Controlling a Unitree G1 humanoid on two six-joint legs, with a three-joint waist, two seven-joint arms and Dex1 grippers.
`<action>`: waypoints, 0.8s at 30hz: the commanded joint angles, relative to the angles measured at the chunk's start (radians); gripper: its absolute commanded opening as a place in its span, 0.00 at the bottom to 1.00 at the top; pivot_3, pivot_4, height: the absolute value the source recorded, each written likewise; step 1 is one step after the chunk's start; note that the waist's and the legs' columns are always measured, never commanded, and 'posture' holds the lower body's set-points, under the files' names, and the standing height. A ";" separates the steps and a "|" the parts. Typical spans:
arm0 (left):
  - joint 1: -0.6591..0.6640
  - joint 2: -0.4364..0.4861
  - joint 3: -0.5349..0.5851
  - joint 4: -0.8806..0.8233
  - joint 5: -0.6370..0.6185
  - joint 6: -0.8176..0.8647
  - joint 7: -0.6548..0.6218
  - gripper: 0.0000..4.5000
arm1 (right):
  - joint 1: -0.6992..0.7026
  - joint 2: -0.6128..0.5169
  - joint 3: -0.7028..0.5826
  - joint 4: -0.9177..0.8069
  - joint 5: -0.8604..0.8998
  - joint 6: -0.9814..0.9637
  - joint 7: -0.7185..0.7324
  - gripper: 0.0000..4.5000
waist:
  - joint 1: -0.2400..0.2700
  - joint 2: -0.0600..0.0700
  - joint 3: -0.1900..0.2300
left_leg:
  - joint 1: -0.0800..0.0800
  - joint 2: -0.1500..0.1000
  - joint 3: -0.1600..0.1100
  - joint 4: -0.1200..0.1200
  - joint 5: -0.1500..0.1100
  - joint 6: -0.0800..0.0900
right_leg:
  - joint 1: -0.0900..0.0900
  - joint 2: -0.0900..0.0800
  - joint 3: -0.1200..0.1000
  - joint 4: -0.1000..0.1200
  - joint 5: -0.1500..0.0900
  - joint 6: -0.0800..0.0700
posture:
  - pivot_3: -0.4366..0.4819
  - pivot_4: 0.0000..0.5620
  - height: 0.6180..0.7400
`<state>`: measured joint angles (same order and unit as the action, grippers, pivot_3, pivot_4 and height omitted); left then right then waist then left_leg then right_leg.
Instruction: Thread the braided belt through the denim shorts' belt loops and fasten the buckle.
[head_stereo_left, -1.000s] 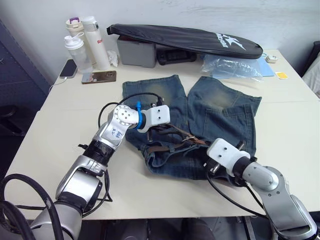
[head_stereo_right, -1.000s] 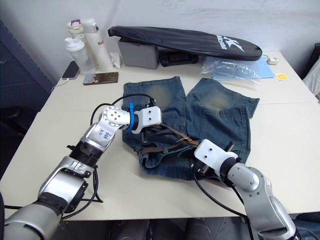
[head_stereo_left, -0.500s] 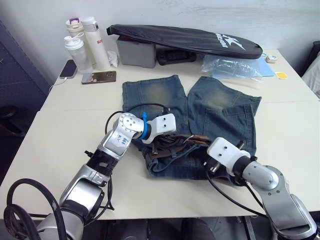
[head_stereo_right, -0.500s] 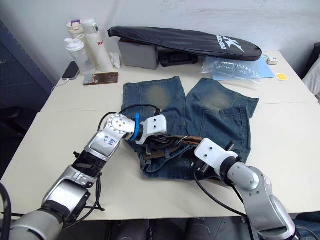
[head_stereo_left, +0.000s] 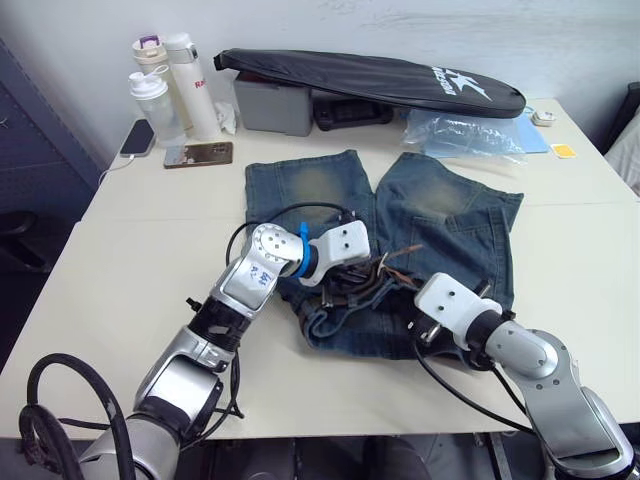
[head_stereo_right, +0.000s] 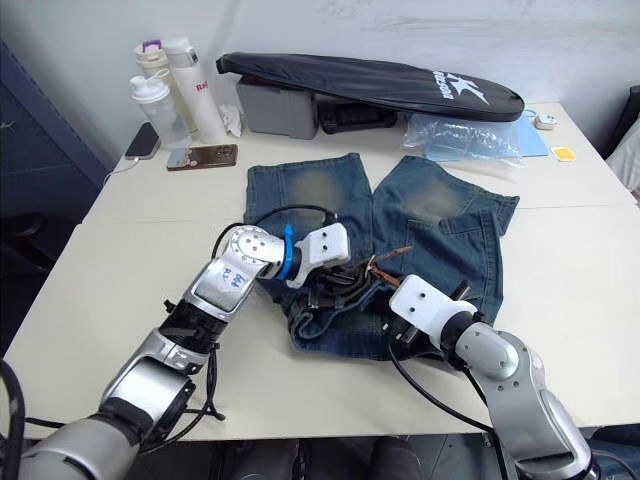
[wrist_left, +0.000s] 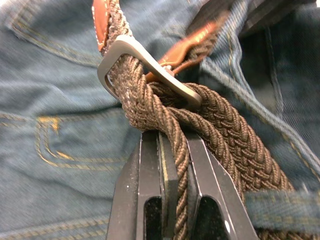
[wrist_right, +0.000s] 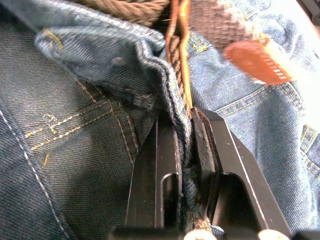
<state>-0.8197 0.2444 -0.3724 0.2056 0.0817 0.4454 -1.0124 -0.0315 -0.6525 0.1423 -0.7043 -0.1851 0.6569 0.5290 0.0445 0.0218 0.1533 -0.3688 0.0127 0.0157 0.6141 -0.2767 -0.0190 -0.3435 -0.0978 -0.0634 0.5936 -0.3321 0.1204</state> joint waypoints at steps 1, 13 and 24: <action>-0.058 -0.031 0.023 -0.011 -0.036 -0.030 0.020 0.00 | -0.002 0.009 0.027 -0.047 0.009 -0.016 0.014 0.00 | -0.001 0.000 0.000 | 0.000 0.000 0.000 0.000 0.000 0.000 | 0.000 0.000 0.000 0.000 0.000 0.000 | 0.48 0.27 1.00; -0.093 0.064 0.038 -0.002 -0.103 0.054 -0.133 0.70 | -0.001 0.002 0.034 -0.045 0.010 -0.017 0.030 0.00 | -0.012 0.001 0.000 | 0.000 0.000 0.000 0.000 0.000 0.000 | 0.000 0.000 0.000 0.000 0.000 0.000 | 0.48 0.27 1.00; -0.160 0.127 0.103 -0.082 -0.191 0.188 -0.125 0.98 | -0.003 0.003 0.034 -0.040 0.007 -0.014 0.037 0.00 | -0.021 0.001 -0.001 | 0.001 0.000 0.000 -0.001 0.000 0.000 | 0.000 0.000 0.001 0.001 0.000 0.000 | 0.48 0.27 1.00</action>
<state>-0.9646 0.3571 -0.2834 0.1594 -0.1118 0.6520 -1.1677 -0.0283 -0.6527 0.1759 -0.7054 -0.1812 0.6554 0.5631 0.0235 0.0226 0.1528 -0.3678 0.0131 0.0153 0.6135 -0.2768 -0.0188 -0.3437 -0.0976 -0.0626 0.5941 -0.3322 0.1201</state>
